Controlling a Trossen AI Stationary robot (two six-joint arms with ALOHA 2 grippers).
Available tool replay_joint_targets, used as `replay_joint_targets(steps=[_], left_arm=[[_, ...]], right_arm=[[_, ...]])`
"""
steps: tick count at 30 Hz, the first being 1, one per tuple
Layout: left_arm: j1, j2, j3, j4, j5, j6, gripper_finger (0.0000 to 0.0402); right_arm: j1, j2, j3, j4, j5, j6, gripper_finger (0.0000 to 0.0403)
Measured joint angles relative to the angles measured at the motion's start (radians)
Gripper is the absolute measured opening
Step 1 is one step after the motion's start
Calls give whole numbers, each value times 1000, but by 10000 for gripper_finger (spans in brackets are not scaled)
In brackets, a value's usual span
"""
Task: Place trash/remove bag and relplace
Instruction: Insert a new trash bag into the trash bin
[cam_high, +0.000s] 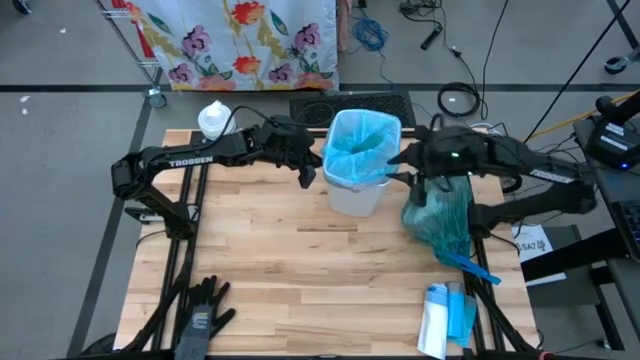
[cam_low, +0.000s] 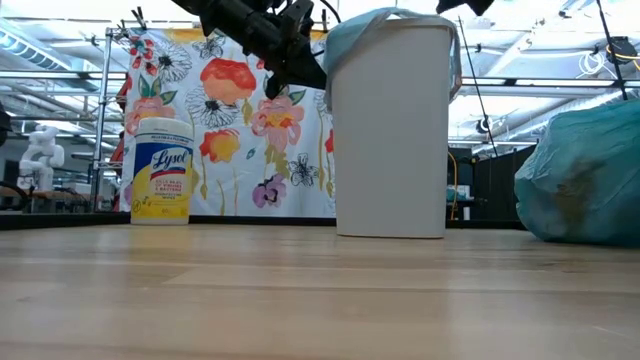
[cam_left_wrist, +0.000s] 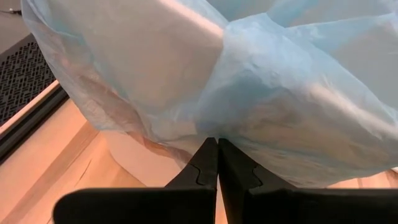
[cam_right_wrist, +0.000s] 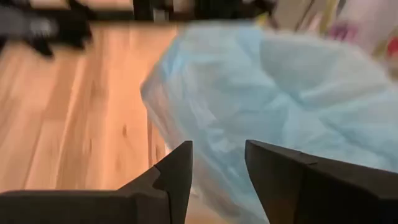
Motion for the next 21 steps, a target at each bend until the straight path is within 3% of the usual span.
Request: replay_joint_targets(steps=[5, 11, 21], left_arm=[[0, 0, 0, 0, 0, 0, 7], [0, 0, 0, -21, 0, -1, 7], [-2, 0, 0, -45, 1, -1, 7]], right_arm=[[0, 175, 198, -232, -4, 0, 142], [5, 294, 332, -385, -6, 1, 142], [39, 363, 389, -467, -9, -25, 141]])
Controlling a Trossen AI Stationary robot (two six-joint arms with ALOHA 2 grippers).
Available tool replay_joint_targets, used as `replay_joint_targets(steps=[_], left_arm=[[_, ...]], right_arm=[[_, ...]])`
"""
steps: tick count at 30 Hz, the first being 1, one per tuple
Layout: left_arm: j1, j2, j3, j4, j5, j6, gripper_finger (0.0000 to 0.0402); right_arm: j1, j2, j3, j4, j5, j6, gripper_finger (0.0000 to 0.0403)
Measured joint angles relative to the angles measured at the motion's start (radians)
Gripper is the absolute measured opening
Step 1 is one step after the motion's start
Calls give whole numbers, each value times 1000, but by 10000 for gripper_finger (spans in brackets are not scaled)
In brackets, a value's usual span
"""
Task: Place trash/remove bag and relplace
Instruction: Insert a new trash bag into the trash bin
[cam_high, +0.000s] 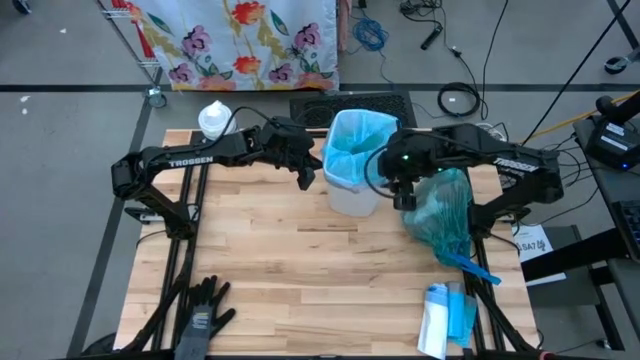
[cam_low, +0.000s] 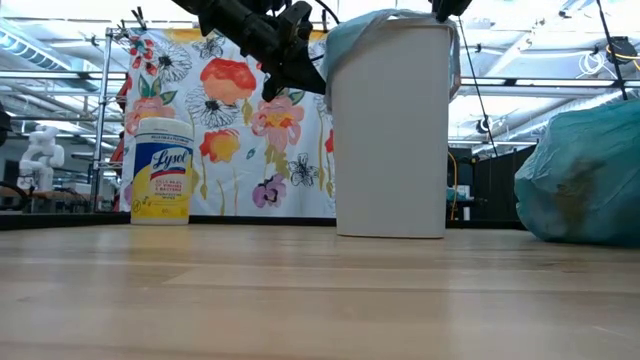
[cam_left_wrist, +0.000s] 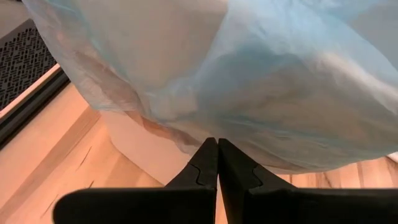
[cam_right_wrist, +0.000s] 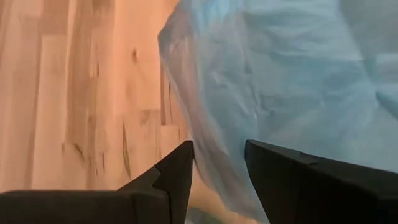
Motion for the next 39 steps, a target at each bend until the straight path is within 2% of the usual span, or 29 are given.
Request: replay_joint_targets(steps=[4, 6, 12, 15, 17, 23, 27, 31, 36, 39], left_arm=[[0, 0, 0, 0, 0, 0, 7], [0, 0, 0, 0, 0, 0, 7], [-1, 0, 0, 0, 0, 0, 7], [-1, 0, 0, 0, 0, 0, 7], [-1, 0, 0, 0, 0, -1, 7], [-5, 0, 0, 1, 0, -1, 7], [-5, 0, 0, 1, 0, -2, 7], [-12, 0, 0, 1, 0, -3, 7], [-20, 0, 0, 1, 0, -3, 7], [-26, 0, 0, 1, 0, 0, 7]], right_arm=[[-2, 39, 0, -11, 20, -40, 138], [-2, 50, 0, -10, 49, -50, 123], [-3, 37, -1, -6, 56, -49, 36], [-2, 14, -1, 11, 50, -38, 10], [-3, 1, -1, 13, 50, -41, 10], [-3, -16, -1, 41, 53, 4, 49], [-2, -14, -1, 48, 25, 25, 61], [-2, -14, -1, 62, -26, 34, 62], [-2, -14, -1, 62, -30, 60, 62], [0, -14, -1, 60, -29, 75, 45]])
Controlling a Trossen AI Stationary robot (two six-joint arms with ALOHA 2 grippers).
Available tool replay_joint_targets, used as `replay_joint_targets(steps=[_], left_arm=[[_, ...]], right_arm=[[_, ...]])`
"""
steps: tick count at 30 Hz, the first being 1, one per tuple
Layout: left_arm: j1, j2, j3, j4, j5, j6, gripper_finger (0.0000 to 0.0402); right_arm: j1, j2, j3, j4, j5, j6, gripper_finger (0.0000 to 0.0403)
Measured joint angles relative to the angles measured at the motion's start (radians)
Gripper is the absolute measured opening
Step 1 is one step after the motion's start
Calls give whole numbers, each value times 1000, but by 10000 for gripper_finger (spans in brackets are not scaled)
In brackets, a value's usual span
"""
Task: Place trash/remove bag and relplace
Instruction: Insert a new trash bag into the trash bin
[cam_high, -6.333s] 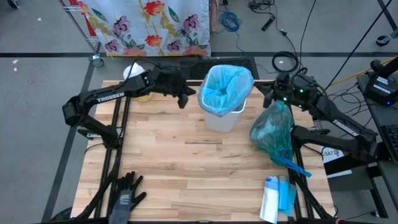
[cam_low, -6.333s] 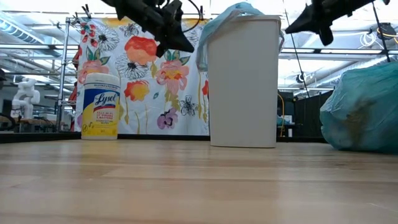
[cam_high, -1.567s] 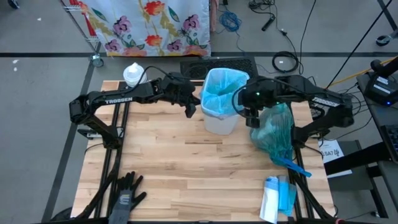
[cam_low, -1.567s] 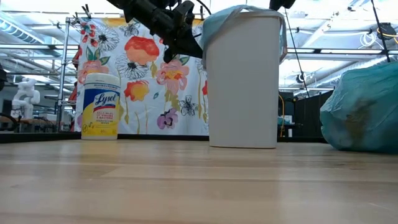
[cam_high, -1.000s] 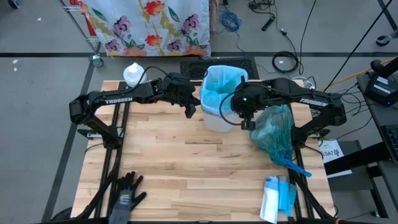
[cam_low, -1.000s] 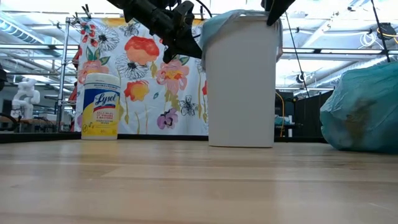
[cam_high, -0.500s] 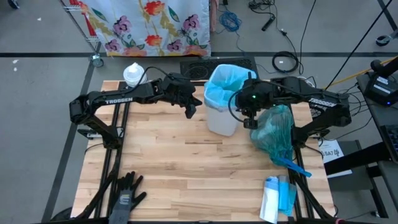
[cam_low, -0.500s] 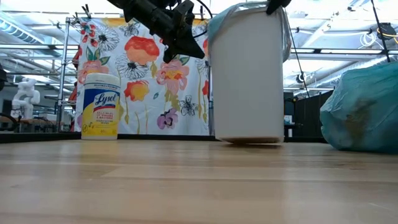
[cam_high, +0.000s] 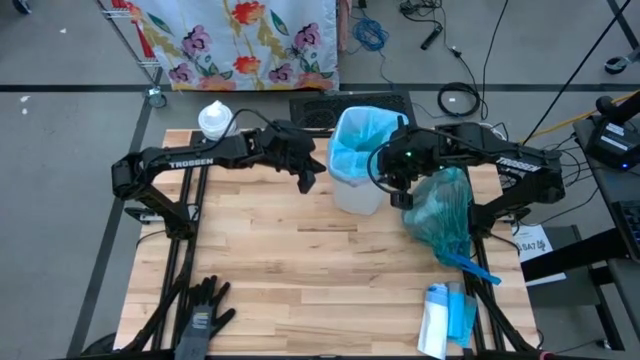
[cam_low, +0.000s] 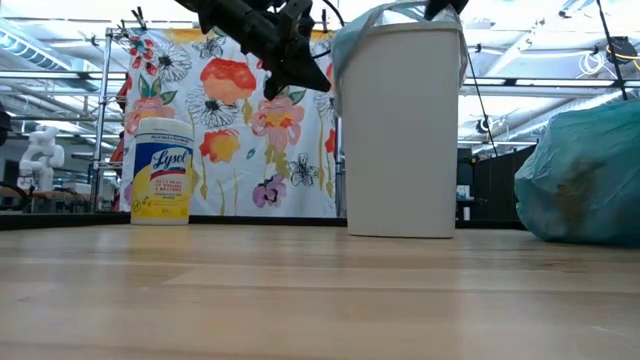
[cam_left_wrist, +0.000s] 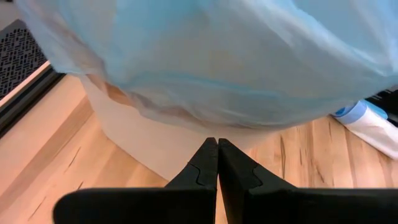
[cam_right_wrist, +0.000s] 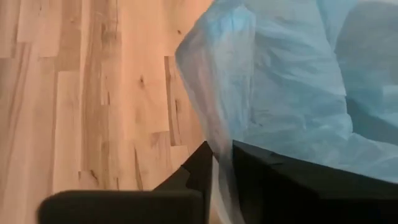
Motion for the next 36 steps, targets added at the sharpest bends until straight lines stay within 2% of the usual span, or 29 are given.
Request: replay_joint_targets(steps=[4, 9, 17, 23, 26, 32, 36], left_arm=[[-5, 0, 0, 0, 0, 0, 7], [-15, 0, 0, 0, 0, 0, 7], [-27, 0, 0, -8, 0, 2, 7], [-30, 0, 0, -113, 55, 1, 7], [-45, 0, 0, -159, 57, 3, 7], [-67, 0, 0, -172, 33, 11, 7], [-70, 0, 0, -204, 23, 10, 7]], right_arm=[[27, 0, 0, -9, 1, 15, 6], [63, -22, 0, -15, 27, 86, 2], [114, -17, 1, -89, 60, 310, 1], [174, 6, -41, -82, 162, 459, 0], [216, 7, -96, -83, 262, 533, 0], [312, 7, -258, 8, 482, 652, 0], [352, 7, -381, 118, 532, 741, 0]])
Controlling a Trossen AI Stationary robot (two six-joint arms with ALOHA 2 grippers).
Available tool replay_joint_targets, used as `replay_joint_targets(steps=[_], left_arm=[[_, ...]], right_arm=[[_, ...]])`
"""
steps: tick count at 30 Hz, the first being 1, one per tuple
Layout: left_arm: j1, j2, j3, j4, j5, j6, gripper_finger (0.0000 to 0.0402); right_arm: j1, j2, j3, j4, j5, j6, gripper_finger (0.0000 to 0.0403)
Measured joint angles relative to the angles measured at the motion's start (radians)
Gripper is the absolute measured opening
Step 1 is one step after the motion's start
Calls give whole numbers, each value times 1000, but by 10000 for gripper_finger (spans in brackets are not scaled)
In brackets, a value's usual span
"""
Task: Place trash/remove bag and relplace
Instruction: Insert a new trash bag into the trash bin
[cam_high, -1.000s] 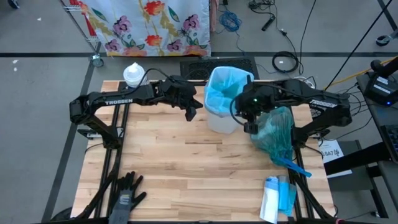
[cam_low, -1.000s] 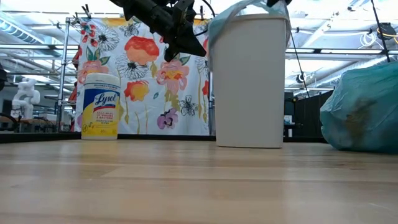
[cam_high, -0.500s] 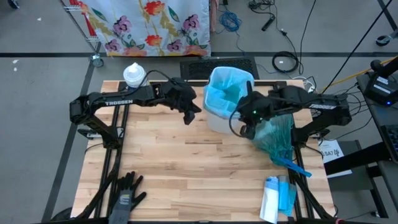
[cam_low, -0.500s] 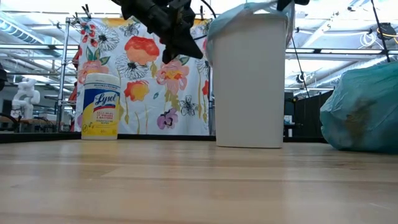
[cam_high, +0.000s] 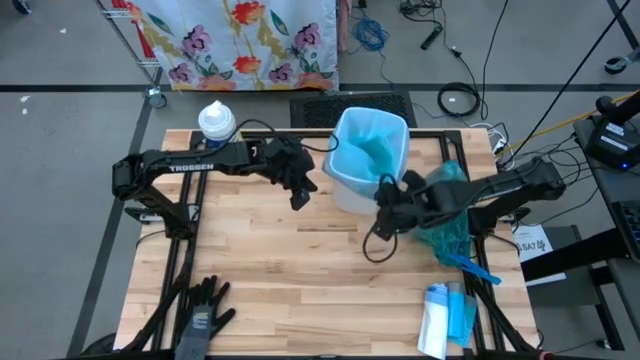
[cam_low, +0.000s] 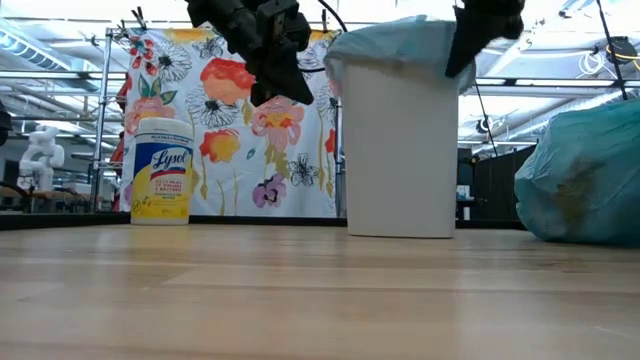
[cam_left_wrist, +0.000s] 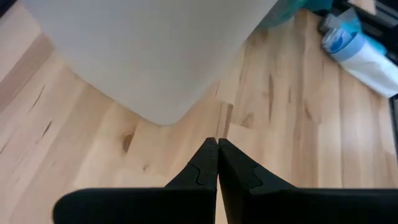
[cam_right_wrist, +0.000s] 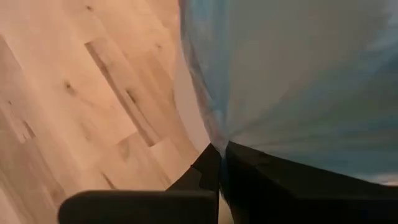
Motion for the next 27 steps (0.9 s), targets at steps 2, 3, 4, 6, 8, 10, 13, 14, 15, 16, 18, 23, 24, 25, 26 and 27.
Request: replay_joint_targets(steps=[2, 3, 4, 6, 8, 10, 13, 14, 15, 16, 18, 23, 24, 25, 26, 27], left_arm=[[0, 0, 0, -18, -19, 0, 7], [0, 0, 0, -23, -32, 1, 7], [0, -6, 0, -28, -41, 1, 7], [0, -21, 0, -36, -58, 1, 7], [1, -46, 0, -30, -71, 2, 7], [6, -72, 0, -37, -89, 17, 7], [19, -103, 0, -37, -99, 25, 7], [27, -117, 0, -39, -100, 27, 7], [32, -128, 0, -38, -100, 28, 7], [37, -137, 0, -32, -101, 34, 7], [46, -154, 1, -23, -101, 51, 7], [73, -155, 1, -24, -60, 78, 7], [79, -155, 1, -18, -45, 93, 7], [85, -155, 1, -9, -25, 103, 7], [91, -155, 1, 5, -10, 106, 7], [96, -155, 1, 18, 1, 107, 7]], right_arm=[[12, 0, -45, 54, -1, 33, 0], [17, 0, -60, 81, -2, 47, 0], [21, 0, -65, 97, -3, 58, 0], [29, 0, -63, 119, -6, 66, 0], [37, -2, -40, 125, -9, 52, 0], [44, -7, -6, 125, -8, 31, 0], [52, -13, 44, 125, -8, 3, 9], [53, -13, 59, 125, -8, -4, 14], [55, -13, 71, 123, -10, -4, 21], [57, -13, 81, 121, -16, -5, 30], [58, -13, 90, 121, -37, -7, 50], [58, -13, 90, 112, -61, 1, 107], [58, -13, 91, 113, -63, 3, 117], [58, -14, 91, 112, -64, 11, 126], [58, -17, 91, 110, -65, 36, 134], [58, -24, 91, 108, -66, 63, 139]])
